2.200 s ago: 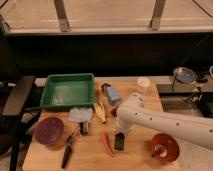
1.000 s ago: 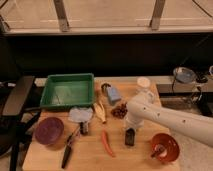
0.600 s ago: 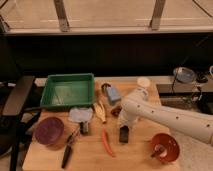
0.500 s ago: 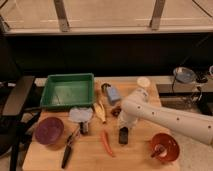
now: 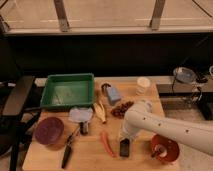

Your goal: Wipe table surface with eraser

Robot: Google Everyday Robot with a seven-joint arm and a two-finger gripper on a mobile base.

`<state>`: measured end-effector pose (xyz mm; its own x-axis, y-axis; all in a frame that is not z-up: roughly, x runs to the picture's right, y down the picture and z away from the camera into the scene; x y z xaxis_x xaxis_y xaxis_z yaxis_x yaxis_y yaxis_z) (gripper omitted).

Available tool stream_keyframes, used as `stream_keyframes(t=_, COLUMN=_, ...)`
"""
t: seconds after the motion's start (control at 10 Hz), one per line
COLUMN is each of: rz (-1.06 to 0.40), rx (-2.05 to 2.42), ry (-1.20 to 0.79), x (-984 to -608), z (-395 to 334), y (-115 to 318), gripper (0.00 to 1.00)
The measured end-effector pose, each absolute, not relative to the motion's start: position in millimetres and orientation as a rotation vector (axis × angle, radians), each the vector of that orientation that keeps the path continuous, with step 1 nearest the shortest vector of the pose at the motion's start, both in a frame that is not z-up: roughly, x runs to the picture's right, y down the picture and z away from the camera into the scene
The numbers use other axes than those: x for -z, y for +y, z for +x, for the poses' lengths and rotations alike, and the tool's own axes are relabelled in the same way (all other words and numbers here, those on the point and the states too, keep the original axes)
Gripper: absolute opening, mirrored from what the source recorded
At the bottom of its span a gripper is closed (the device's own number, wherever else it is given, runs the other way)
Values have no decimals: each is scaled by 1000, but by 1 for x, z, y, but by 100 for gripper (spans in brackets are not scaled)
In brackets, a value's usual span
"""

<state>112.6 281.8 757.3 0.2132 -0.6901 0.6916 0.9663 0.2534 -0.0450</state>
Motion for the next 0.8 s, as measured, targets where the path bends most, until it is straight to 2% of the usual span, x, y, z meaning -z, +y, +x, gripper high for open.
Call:
stream_keyframes(t=0.2, rz=-573, rx=1186, ry=-579, x=-761, z=146, y=283, gripper=0)
stream_keyframes(t=0.4, rz=-587, rx=1172, ry=-539, x=-776, z=163, y=266, gripper=0)
stream_keyframes(t=0.8, rz=-558, rx=1198, ry=-532, x=-787, z=148, y=234, gripper=0)
